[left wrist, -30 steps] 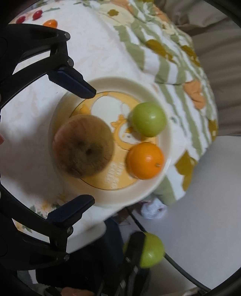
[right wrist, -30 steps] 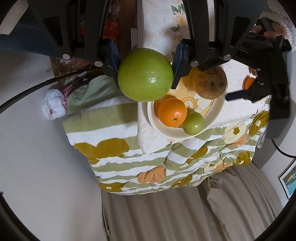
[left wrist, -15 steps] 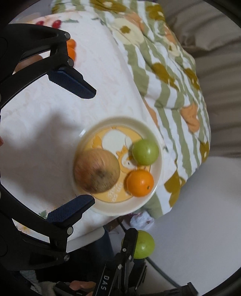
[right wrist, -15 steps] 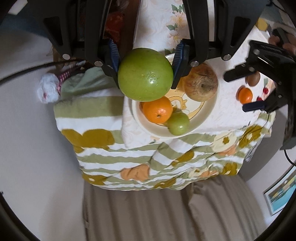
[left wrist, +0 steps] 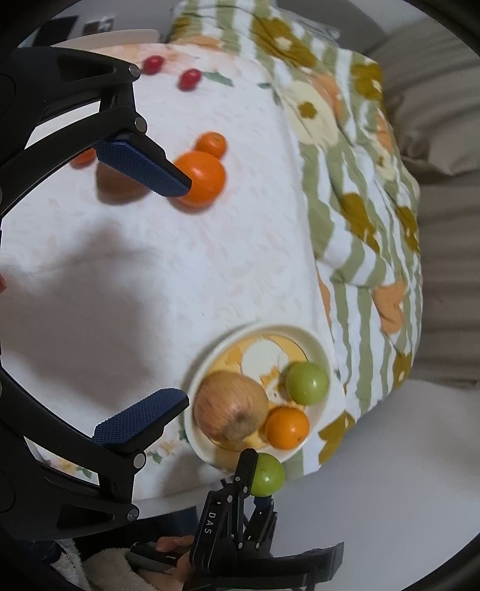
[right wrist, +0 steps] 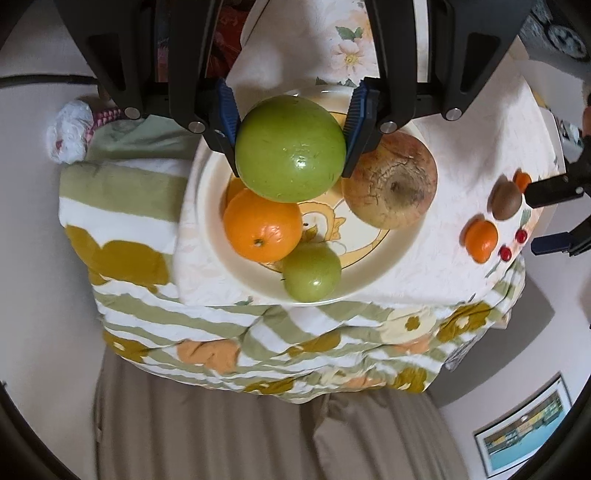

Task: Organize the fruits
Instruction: 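Release the red apple onto the plate while the right tool lowers the green apple beside it, then withdraw both open tools from the plate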

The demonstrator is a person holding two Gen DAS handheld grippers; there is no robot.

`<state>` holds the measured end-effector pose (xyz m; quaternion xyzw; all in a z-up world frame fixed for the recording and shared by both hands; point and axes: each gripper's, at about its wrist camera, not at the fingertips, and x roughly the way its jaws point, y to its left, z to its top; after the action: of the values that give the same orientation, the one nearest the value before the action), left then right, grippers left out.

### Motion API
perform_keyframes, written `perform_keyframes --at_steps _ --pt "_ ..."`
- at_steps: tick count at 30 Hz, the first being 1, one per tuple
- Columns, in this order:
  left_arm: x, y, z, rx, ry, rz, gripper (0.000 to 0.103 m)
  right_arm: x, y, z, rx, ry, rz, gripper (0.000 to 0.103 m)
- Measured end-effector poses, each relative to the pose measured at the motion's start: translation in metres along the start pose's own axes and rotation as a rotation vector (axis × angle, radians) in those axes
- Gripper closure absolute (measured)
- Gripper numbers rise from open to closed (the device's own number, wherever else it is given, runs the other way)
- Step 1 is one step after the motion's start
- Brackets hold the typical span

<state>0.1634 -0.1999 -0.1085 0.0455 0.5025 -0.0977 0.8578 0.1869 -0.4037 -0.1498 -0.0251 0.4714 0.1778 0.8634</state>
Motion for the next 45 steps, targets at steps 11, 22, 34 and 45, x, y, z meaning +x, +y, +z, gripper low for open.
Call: perform_keyframes --at_steps 11,22,34,45 --pt "-0.002 0.008 -0.028 -0.07 0.022 0.036 0.0 0.019 0.006 -0.006 -0.103 0.022 0.017 0.058" --pt "-0.019 0.016 -0.043 -0.126 -0.012 0.059 0.0 0.0 -0.001 -0.007 -0.112 -0.059 0.008 0.006" --pt "-0.056 0.028 -0.063 -0.176 -0.078 0.116 0.0 -0.03 0.012 -0.004 -0.136 -0.119 0.0 0.001" --pt "-0.107 0.074 -0.087 -0.229 -0.132 0.237 0.0 -0.074 0.046 0.021 -0.113 -0.153 0.0 0.0"
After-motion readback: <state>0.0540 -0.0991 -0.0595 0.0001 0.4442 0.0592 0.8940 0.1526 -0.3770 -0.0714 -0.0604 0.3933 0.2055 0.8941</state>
